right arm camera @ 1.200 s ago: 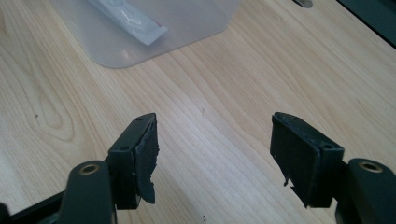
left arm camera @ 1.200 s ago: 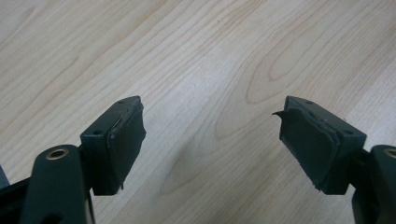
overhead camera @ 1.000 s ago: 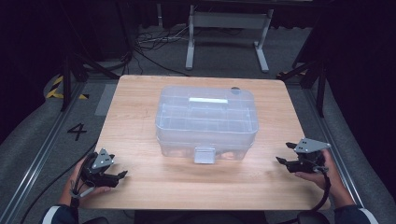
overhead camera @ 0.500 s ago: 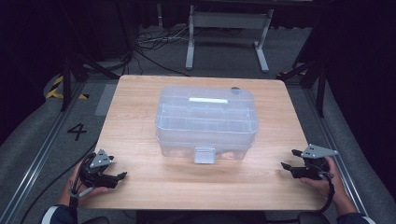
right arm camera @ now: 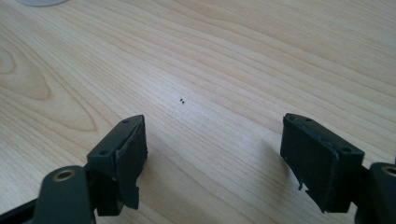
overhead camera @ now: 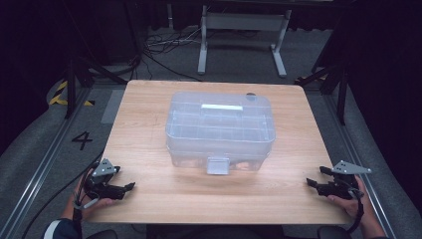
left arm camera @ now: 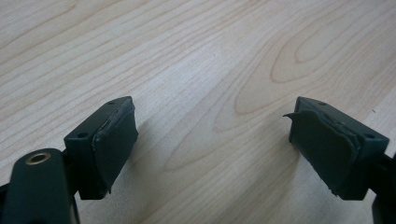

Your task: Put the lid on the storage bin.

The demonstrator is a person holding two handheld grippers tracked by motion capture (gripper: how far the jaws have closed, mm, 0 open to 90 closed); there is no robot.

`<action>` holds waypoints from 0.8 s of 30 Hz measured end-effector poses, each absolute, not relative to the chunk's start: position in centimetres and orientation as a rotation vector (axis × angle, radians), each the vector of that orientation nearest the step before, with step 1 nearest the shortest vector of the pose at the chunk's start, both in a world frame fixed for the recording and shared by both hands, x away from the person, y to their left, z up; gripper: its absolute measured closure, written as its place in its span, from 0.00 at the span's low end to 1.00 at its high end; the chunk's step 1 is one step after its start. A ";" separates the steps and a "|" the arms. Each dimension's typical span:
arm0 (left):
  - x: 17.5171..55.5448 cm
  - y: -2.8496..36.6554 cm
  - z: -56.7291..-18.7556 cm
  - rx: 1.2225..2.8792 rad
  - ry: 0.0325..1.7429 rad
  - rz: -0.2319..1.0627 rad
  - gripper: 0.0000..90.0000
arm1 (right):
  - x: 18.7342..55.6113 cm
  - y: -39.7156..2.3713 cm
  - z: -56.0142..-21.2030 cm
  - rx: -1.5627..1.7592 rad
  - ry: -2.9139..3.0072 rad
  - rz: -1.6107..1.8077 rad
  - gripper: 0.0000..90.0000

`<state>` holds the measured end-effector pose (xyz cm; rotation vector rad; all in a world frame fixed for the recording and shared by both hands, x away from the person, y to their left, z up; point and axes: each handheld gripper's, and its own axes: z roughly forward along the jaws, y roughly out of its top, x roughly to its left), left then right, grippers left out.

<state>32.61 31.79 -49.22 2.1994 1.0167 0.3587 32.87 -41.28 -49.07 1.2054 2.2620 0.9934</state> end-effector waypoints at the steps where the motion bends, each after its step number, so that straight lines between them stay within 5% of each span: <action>1: 32.6 31.8 -49.3 2.192 1.021 0.356 0.17 | 32.9 -41.3 -49.1 1.214 2.271 0.988 0.24; 24: 32.4 31.5 -49.3 2.178 1.066 0.375 0.16 | 33.1 -40.9 -49.2 1.258 2.253 0.979 0.21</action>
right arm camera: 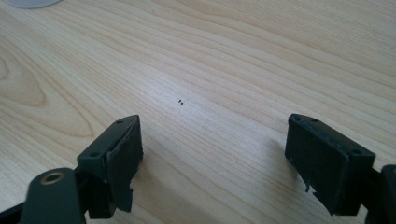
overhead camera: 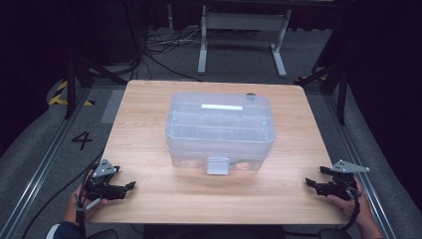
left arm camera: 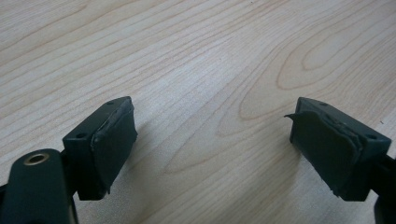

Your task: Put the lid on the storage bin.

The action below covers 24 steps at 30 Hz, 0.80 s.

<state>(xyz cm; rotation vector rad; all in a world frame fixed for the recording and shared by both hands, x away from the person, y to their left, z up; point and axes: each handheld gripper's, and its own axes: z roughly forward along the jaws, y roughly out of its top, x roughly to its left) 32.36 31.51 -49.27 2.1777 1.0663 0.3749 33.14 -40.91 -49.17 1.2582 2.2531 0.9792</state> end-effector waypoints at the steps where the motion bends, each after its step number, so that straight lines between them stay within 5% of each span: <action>1: 32.4 31.5 -49.3 2.178 1.067 0.375 0.16 | 33.2 -40.8 -49.2 1.260 2.252 0.978 0.21; 24: 32.3 31.2 -49.3 2.184 1.055 0.374 0.16 | 33.2 -40.1 -49.2 1.312 2.212 0.957 0.20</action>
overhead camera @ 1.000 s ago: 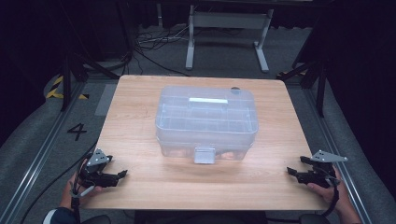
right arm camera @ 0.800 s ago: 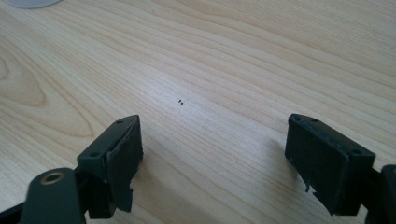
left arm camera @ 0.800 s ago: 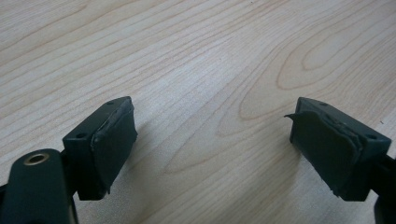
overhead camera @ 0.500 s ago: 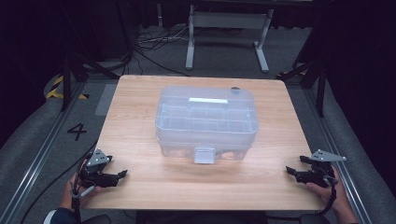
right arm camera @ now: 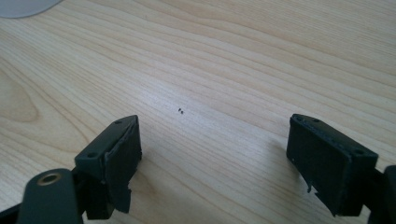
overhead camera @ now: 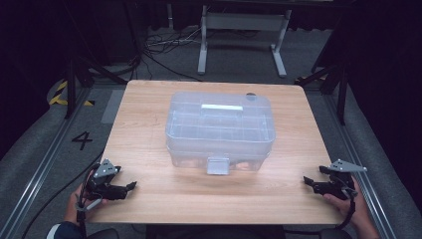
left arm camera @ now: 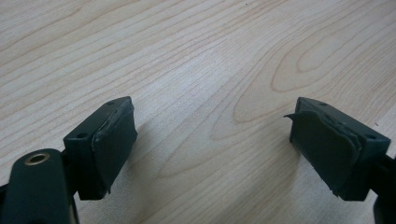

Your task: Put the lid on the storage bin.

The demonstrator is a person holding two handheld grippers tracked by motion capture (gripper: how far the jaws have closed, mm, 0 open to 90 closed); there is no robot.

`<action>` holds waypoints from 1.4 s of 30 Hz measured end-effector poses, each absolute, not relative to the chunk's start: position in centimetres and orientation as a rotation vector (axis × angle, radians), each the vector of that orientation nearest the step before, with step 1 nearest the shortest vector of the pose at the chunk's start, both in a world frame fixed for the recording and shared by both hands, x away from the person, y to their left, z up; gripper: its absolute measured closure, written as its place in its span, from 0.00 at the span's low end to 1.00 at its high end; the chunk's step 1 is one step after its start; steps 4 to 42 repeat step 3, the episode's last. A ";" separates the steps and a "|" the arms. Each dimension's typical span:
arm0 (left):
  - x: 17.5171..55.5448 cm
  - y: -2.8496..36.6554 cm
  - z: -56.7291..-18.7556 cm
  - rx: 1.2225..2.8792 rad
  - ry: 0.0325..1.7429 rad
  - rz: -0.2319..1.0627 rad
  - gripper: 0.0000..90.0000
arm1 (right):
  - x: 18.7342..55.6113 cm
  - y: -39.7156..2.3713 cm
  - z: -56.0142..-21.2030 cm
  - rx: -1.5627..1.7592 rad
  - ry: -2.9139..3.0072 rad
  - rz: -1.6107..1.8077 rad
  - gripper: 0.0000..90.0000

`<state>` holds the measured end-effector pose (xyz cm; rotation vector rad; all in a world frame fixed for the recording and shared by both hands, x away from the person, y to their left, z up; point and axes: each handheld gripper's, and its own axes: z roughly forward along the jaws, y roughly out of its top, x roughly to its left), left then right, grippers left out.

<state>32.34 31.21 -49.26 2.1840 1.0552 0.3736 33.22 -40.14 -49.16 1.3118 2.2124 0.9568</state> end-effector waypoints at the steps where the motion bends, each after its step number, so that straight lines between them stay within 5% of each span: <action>1: 32.3 31.2 -49.3 2.184 1.056 0.374 0.16 | 33.3 -40.1 -49.2 1.308 2.213 0.955 0.20; 42: 32.3 31.2 -49.3 2.183 1.057 0.373 0.16 | 33.3 -40.0 -49.2 1.309 2.213 0.956 0.20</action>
